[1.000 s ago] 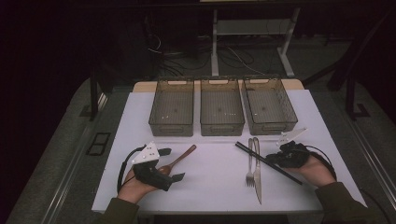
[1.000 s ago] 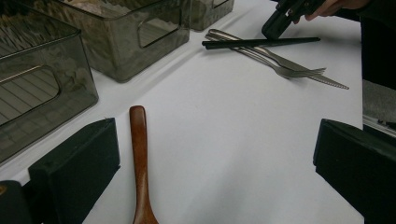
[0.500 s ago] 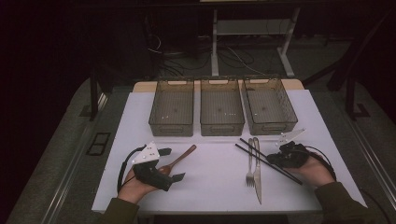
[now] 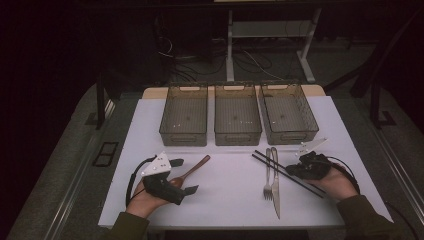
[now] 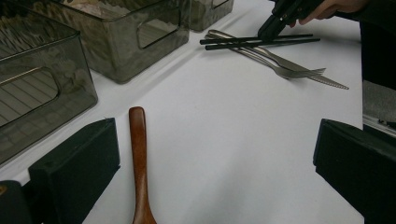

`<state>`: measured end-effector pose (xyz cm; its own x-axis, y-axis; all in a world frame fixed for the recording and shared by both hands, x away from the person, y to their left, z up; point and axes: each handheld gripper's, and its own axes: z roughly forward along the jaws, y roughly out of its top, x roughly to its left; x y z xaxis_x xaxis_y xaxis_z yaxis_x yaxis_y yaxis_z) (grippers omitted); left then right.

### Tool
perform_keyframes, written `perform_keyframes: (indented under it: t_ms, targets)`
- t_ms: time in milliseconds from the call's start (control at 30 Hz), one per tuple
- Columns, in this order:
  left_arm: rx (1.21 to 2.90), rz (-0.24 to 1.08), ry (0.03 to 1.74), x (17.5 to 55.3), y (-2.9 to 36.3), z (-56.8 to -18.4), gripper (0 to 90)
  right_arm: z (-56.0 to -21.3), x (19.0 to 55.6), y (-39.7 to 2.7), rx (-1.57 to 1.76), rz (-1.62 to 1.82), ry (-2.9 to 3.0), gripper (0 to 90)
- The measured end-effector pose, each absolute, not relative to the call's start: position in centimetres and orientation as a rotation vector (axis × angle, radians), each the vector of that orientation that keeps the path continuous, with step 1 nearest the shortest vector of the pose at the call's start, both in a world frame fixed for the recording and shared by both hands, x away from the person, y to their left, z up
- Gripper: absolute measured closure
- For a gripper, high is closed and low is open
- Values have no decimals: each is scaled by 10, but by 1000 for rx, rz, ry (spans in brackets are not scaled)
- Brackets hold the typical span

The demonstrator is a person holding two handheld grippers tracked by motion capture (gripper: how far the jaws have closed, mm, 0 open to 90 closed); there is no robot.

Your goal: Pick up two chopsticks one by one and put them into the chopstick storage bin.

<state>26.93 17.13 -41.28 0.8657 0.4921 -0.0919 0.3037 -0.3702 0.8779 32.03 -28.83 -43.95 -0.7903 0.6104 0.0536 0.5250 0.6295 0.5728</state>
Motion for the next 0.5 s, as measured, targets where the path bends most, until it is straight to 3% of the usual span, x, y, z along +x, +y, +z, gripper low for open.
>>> perform_keyframes:
  t_ms: [500]
  targets:
    - [1998, 225, 577, 269, 169, -414, 0, -434, 320, -293, 976, 945, 2662, 846]
